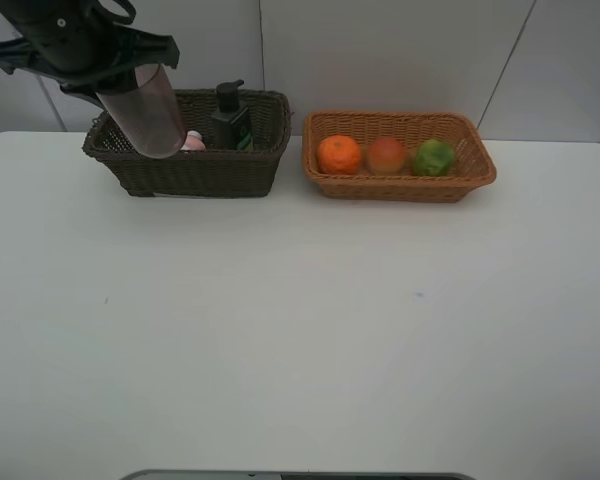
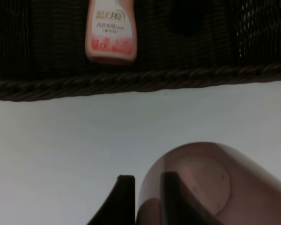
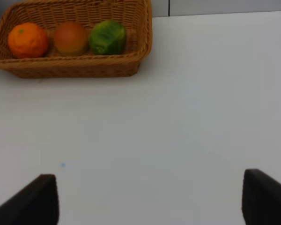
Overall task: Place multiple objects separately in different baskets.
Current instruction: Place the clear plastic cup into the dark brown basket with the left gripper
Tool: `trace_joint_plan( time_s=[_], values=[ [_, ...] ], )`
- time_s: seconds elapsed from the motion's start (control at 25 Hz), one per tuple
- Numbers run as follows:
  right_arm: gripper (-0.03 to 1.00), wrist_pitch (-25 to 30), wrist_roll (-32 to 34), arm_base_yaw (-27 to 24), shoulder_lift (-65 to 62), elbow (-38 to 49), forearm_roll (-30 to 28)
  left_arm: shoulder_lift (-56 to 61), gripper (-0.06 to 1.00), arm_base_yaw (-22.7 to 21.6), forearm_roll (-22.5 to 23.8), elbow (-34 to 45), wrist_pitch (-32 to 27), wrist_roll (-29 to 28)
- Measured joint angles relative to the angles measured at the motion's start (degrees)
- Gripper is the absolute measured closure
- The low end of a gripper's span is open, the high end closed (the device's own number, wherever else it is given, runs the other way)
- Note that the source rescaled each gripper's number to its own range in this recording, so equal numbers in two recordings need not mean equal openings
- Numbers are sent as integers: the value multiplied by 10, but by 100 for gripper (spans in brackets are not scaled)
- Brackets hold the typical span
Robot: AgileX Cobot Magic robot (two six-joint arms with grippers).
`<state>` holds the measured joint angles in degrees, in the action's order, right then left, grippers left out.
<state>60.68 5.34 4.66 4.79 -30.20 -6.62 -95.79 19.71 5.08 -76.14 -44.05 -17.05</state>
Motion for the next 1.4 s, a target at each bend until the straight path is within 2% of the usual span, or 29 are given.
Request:
trace_joint_plan(
  time_s=[0.28, 0.52, 0.8, 1.16, 1.4],
  values=[
    [35, 0, 0, 0, 0, 0, 0, -35, 94, -7, 52, -17, 41, -9],
    [35, 0, 0, 0, 0, 0, 0, -57, 94, -38, 73, -19, 99, -14],
    [35, 0, 0, 0, 0, 0, 0, -107, 94, -76, 110, -19, 190, -18],
    [35, 0, 0, 0, 0, 0, 0, -175, 94, -108, 147, -19, 334, -20],
    [35, 0, 0, 0, 0, 0, 0, -200, 94, -111, 179, -19, 356, -20]
  ],
)
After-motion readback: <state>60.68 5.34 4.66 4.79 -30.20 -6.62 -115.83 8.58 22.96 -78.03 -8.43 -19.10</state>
